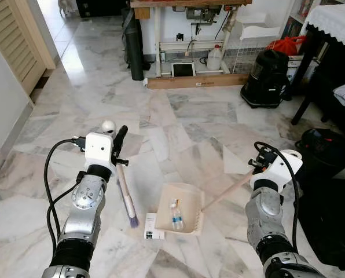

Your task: Sweep floor

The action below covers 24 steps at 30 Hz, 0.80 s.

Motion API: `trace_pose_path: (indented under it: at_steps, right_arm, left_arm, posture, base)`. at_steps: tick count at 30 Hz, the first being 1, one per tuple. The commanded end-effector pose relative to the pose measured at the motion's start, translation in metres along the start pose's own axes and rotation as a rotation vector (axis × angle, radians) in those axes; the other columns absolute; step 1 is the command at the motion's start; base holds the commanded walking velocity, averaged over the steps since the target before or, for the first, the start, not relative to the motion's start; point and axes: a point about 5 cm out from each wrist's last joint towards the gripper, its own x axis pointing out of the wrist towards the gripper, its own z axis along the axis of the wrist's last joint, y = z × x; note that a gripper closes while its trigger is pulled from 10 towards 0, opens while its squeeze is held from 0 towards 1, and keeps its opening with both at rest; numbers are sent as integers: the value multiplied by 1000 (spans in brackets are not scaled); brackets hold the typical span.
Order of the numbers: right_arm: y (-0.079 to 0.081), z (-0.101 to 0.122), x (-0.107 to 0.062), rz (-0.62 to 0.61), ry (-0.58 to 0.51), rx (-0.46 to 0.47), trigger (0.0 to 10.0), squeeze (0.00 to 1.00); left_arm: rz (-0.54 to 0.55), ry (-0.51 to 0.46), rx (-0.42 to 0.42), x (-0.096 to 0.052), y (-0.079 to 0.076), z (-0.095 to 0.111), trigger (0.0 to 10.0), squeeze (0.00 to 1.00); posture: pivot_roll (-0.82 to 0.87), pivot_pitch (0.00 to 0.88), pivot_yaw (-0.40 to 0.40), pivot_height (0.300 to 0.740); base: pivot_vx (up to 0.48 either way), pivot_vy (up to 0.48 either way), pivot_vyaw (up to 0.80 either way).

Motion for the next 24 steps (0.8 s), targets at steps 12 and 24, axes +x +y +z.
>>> trace_pose_path:
  at_steps: [12, 24]
  right_arm:
    - [13, 14, 0, 40, -79, 75, 10000, 0]
    - [14, 20, -8, 105, -153, 2, 10000, 0]
  left_arm:
    - [-20, -24, 17, 0, -2, 2, 10000, 0]
    - [-48, -21, 27, -8, -7, -4, 10000, 0]
  posture:
    - [28, 0, 1, 740]
    - [13, 0, -5, 740]
  base:
    - [0, 0, 0]
    - [0, 0, 0]
